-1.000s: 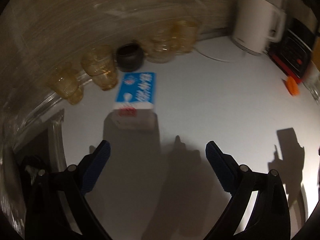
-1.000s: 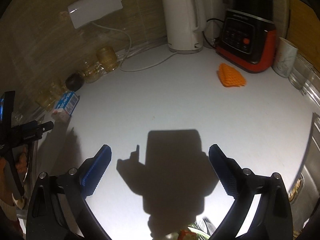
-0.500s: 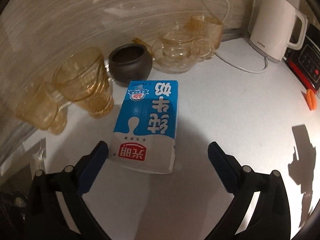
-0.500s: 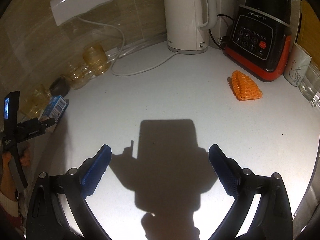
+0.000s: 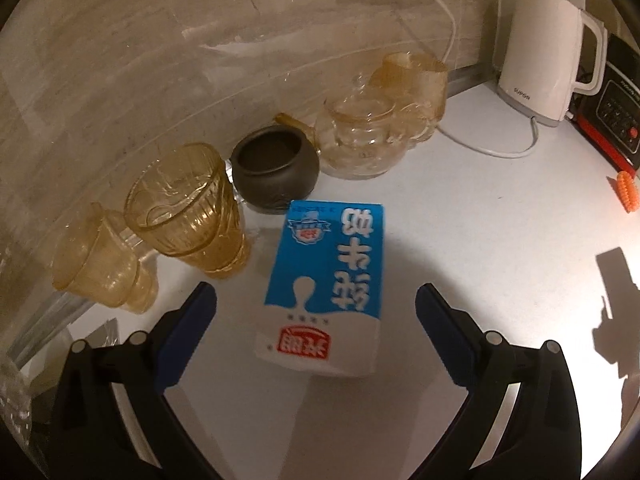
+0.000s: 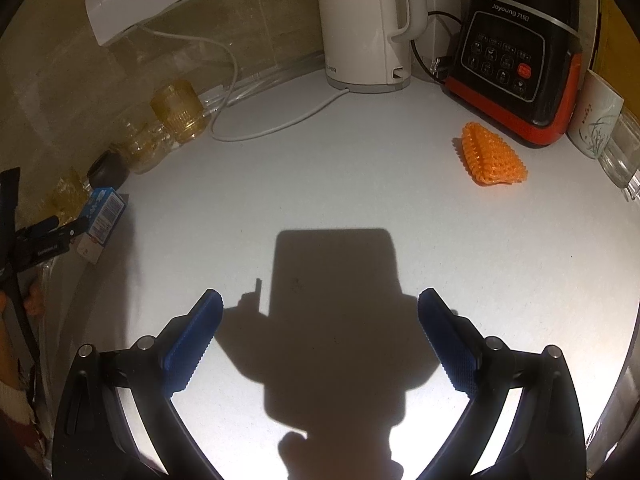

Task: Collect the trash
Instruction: 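Grasp the blue milk carton with the left gripper while the right grasps the orange foam net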

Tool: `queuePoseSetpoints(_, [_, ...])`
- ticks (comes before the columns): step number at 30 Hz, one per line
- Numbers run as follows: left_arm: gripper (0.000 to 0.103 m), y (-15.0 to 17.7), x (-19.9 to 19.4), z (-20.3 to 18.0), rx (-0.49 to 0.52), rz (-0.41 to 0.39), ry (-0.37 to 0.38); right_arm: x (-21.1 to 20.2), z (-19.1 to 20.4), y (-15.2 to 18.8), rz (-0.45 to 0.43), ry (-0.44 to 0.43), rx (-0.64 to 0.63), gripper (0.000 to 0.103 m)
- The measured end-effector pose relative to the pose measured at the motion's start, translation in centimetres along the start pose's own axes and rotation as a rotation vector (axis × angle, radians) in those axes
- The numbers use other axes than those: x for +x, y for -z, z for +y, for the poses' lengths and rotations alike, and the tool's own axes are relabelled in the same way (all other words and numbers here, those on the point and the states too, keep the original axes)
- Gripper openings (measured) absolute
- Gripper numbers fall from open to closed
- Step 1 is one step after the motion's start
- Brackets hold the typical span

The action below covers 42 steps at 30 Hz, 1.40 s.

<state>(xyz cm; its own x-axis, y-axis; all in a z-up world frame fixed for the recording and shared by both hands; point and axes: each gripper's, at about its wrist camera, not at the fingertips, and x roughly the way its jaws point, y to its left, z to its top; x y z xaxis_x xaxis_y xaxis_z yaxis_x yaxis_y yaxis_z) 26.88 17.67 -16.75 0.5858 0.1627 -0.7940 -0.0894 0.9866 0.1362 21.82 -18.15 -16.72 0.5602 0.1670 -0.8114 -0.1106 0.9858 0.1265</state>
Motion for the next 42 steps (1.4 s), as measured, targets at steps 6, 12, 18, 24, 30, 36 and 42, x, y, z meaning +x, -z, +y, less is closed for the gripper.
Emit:
queuePoseSetpoints(6, [0.095, -0.2, 2.4, 0.0, 0.035, 0.054, 0.049, 0.4, -0.1, 0.2, 0.011, 0.004, 0.000, 0.097])
queuePoseSetpoints(12, [0.065, -0.2, 3.1, -1.1, 0.006, 0.074, 0.073, 0.7, -0.6, 0.3, 0.009, 0.009, 0.004, 0.097])
queuePoseSetpoints(18, [0.065, 0.0, 1.9, -4.8, 0.038, 0.051, 0.103, 0.7, -2.3, 0.1, -0.020, 0.041, 0.017, 0.097])
queuePoseSetpoints(24, [0.065, -0.9, -0.7, -12.2, 0.097, 0.014, 0.195, 1.3, -6.1, -2.3, -0.061, 0.112, 0.036, 0.097])
queuePoseSetpoints(30, [0.065, -2.4, -1.3, -21.7, 0.179, 0.001, 0.271, 3.0, -10.0, -5.9, -0.090, 0.178, 0.047, 0.097])
queuePoseSetpoints(36, [0.065, -4.0, -0.4, -27.5, 0.221, -0.005, 0.312, 6.0, -12.8, -8.8, -0.084, 0.216, 0.050, 0.097])
queuePoseSetpoints(42, [0.065, -4.2, -0.5, -28.4, 0.226, 0.003, 0.311, 9.2, -13.7, -9.9, -0.039, 0.254, 0.031, 0.063])
